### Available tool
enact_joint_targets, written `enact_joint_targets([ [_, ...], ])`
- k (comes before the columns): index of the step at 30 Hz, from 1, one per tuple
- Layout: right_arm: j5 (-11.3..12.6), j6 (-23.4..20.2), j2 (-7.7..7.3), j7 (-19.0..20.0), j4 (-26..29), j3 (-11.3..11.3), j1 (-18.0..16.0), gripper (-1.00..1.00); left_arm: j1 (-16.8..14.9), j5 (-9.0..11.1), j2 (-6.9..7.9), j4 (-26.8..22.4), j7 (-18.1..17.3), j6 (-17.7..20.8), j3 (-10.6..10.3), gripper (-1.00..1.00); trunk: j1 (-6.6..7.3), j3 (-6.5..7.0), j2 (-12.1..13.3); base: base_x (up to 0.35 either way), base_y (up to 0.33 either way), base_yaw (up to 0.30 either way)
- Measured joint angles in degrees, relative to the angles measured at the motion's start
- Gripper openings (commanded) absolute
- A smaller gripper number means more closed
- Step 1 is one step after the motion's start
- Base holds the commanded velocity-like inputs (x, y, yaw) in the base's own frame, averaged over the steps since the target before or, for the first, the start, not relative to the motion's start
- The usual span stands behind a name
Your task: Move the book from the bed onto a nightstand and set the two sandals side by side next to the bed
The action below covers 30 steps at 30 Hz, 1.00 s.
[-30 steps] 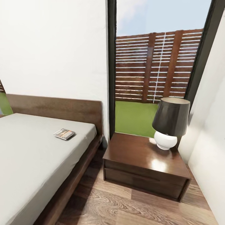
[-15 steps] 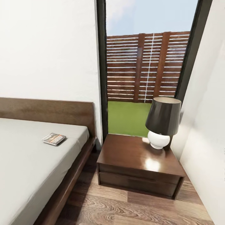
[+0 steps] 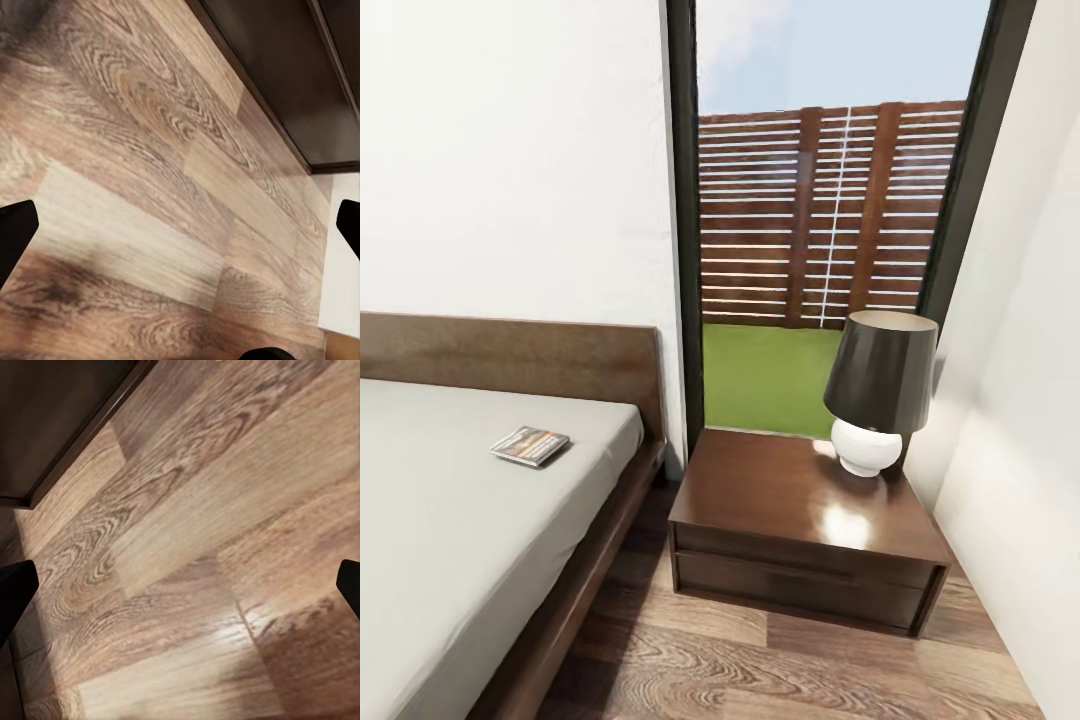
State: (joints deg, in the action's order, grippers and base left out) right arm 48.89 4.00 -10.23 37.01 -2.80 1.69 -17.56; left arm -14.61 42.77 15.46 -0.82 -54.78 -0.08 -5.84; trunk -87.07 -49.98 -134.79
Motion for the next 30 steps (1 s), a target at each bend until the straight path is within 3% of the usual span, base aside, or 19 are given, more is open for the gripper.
enact_joint_targets([
  [8,0.0,0.4,0.04,0.1,0.0,0.0,0.0,1.0,0.0,0.0,0.0,0.0,0.0,0.0,0.0,1.0,0.0,0.0,0.0,0.0,0.0,-0.001],
  [11,0.3,0.9,0.47,1.1,0.6,0.7,-0.7,1.0,0.4,1.0,0.82,-0.3,-1.0,-0.9,-0.4,1.0,0.0,0.0,0.0,0.0,0.0,0.0],
  [15,0.3,0.9,0.47,1.9,0.6,0.7,-0.7,1.0,0.4,2.1,0.83,-0.3,-2.3,-0.9,-0.5,1.0,0.0,0.0,0.0,0.0,0.0,0.0],
  [30,-2.8,1.0,2.7,0.9,0.5,-1.8,-0.7,1.0,0.9,0.7,0.14,-0.5,-2.4,-1.1,-0.9,1.0,0.0,0.0,0.0,0.0,0.0,0.0],
])
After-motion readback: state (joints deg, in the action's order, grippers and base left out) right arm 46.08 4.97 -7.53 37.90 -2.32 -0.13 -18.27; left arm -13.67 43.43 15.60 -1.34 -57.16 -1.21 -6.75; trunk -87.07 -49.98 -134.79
